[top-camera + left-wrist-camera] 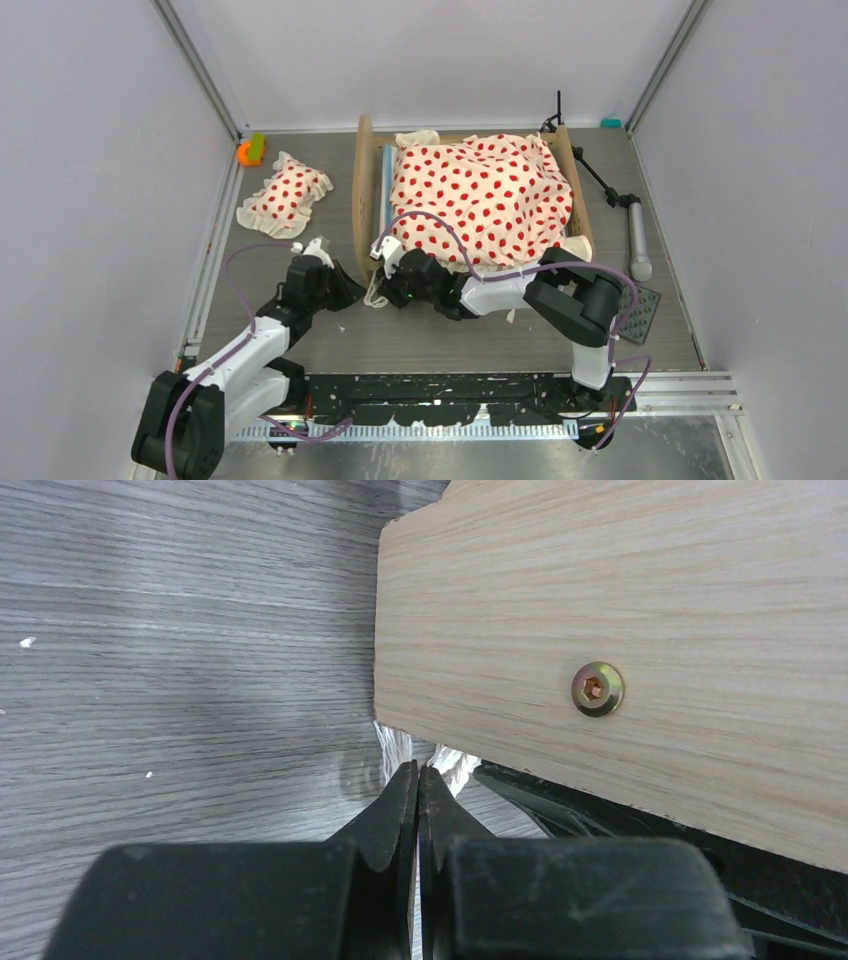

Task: Set up the pet bed
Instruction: Tie the ropes to the bed frame.

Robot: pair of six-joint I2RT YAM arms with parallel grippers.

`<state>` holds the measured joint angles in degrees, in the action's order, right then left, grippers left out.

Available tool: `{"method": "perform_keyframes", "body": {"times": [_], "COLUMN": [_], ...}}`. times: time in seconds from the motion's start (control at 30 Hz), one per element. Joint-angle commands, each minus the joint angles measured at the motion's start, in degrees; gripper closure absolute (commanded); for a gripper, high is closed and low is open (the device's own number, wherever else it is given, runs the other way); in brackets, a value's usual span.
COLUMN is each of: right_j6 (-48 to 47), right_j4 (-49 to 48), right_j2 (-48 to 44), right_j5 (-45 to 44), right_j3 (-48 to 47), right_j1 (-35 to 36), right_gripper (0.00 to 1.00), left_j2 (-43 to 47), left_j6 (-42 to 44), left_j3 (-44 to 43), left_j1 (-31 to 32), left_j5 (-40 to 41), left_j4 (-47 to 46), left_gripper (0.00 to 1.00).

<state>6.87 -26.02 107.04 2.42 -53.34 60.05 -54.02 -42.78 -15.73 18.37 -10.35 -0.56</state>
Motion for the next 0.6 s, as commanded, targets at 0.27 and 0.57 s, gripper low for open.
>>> {"method": "perform_keyframes", "body": {"times": [0.27,0.57], "right_j6": [2.0,2.9], "right_j4": [-1.6,-0.6], "right_j2": [2.0,3.6], "right_j5": [-4.4,-7.7], "right_j3": [-3.4,-3.9], "right_j1": [0.5,1.2], "right_gripper": [0.94,0.98], "left_j2": [-0.6,-0.8], "left_j6": [1.2,0.9], "left_j3": [0.3,0.5], "left_j1": [0.2,0.2], "left_j5": [-2.1,-2.1], "left_j4": [-3.6,-3.5], "left_gripper": [1.00,0.99]}}
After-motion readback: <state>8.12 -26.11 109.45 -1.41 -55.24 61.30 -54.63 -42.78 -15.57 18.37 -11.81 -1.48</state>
